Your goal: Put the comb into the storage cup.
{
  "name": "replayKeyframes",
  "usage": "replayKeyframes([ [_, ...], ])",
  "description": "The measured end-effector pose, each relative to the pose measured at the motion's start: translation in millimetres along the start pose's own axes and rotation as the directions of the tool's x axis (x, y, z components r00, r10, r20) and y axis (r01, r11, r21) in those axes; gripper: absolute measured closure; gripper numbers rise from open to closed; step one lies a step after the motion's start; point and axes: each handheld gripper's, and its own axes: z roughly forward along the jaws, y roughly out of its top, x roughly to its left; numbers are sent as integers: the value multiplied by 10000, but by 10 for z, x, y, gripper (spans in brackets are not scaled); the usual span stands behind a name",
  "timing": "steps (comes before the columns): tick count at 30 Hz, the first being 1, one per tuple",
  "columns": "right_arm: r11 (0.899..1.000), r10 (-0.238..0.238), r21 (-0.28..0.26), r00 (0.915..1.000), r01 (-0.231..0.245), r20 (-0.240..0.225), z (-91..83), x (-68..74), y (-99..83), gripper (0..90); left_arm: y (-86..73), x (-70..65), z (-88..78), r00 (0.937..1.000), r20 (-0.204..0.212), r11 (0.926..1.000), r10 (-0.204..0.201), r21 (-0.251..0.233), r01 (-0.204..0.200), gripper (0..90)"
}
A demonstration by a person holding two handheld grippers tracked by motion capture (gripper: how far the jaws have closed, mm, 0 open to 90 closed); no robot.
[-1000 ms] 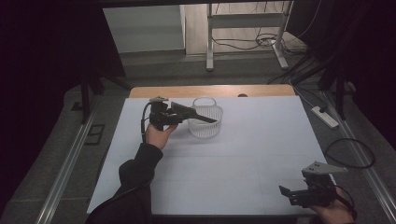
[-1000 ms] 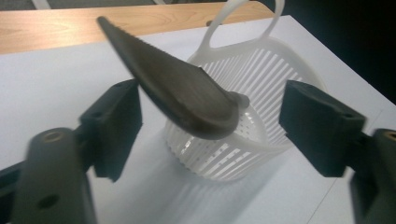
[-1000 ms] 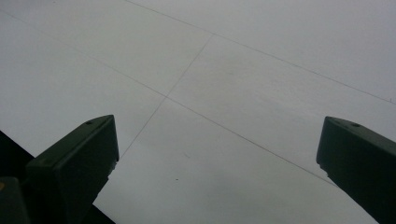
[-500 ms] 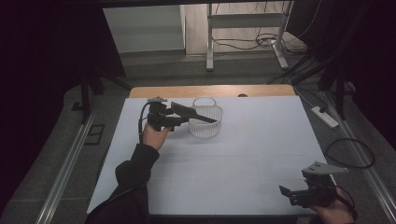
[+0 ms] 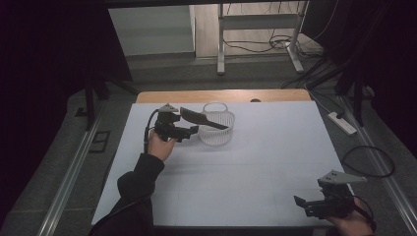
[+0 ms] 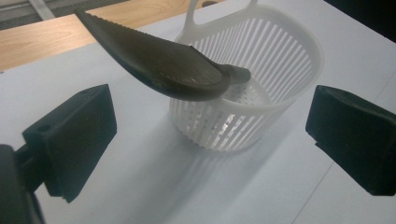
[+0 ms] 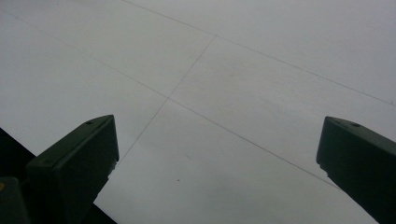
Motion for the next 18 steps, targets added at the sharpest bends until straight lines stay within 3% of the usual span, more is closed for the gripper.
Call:
replayKeyframes([
  [6, 10000, -3, 5, 10000, 3, 0, 0, 1, 1, 0, -19, -27, -24, 9996, -119, 9996, 263, 71, -262, 25],
  [18, 10000, -13, -7, 10000, 13, 4, 0, 5, 3, 0, -47, -29, -111, 9985, 552, 9993, -2, -375, 23, 7],
])
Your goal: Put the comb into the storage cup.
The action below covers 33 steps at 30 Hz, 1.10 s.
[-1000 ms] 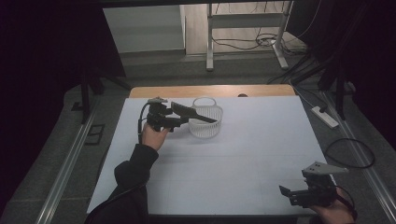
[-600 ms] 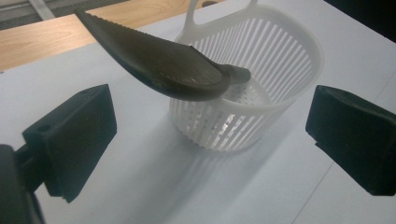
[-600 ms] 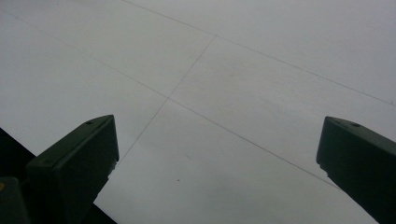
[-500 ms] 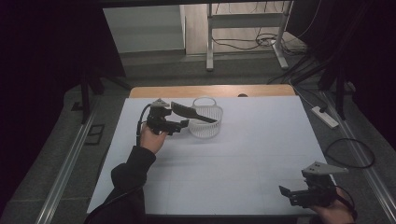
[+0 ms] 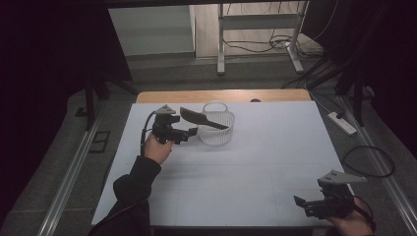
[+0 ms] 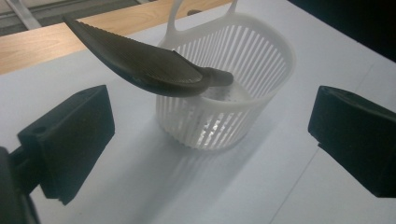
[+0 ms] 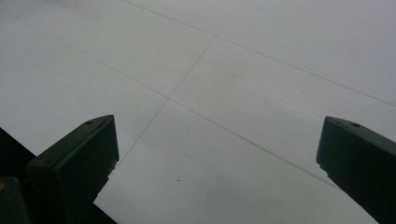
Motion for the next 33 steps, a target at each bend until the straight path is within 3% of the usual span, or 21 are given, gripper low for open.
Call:
replayKeyframes([
  [8, 10000, -18, -1, 10000, 18, 10, 2, 5, 3, 0, -39, -3, -32, 10000, 58, 9999, -1, -114, 2, 7],
  [22, 10000, -52, -21, 10000, 52, -10, 3, 5, 6, 0, -121, -75, -74, 9996, -242, 9998, 175, -89, -178, 0],
  [33, 10000, -83, -29, 10000, 83, -1, -1, 13, 3, 0, -172, -90, -131, 9998, -207, 9999, -10, -165, 7, 3],
])
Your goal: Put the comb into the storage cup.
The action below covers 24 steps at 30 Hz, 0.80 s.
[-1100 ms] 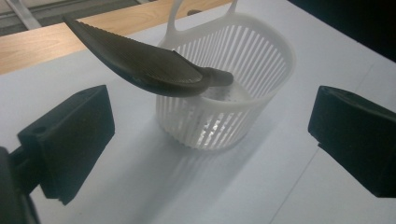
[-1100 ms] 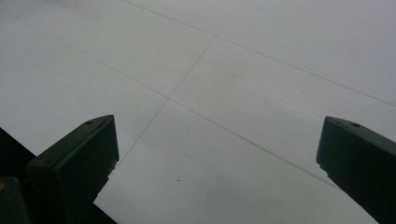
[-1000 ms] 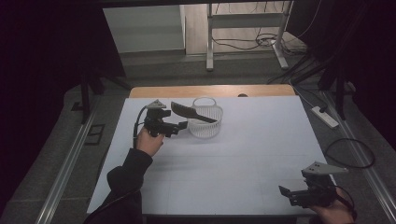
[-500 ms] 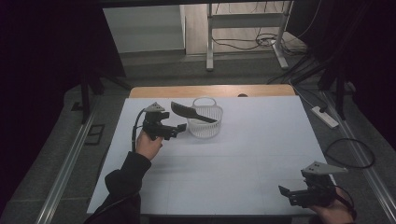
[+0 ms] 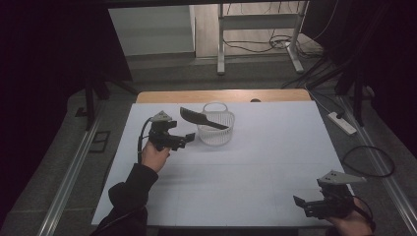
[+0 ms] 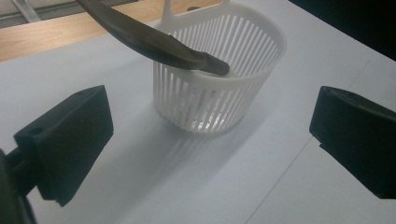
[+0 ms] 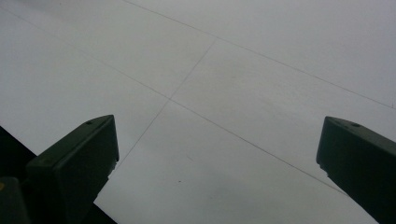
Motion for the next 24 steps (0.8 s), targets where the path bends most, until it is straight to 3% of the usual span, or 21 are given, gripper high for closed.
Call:
replayKeyframes([
  [12, 10000, -26, 20, 10000, 26, 40, -7, 0, -11, 0, -15, -46, -57, 9995, -110, 9995, 306, 110, -305, 6],
  [24, 10000, -2, -4, 10000, 2, 99, -26, 2, -29, 0, -48, -65, -129, 9998, -60, 9998, 169, 95, -168, 7],
])
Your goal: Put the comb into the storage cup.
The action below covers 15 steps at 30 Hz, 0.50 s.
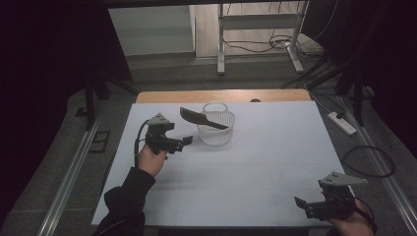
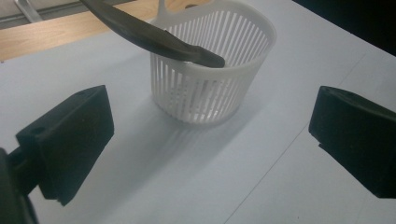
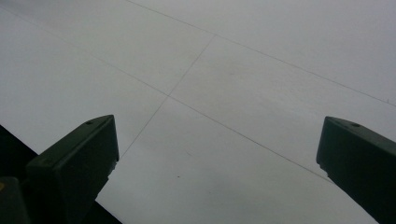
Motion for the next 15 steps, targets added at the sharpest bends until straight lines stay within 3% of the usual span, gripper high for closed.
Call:
replayKeyframes([
  [15, 10000, 14, 9, 10000, -14, -1, -1, -2, 0, 0, -69, -67, -96, 9999, 123, 10000, 46, 53, -47, 4],
])
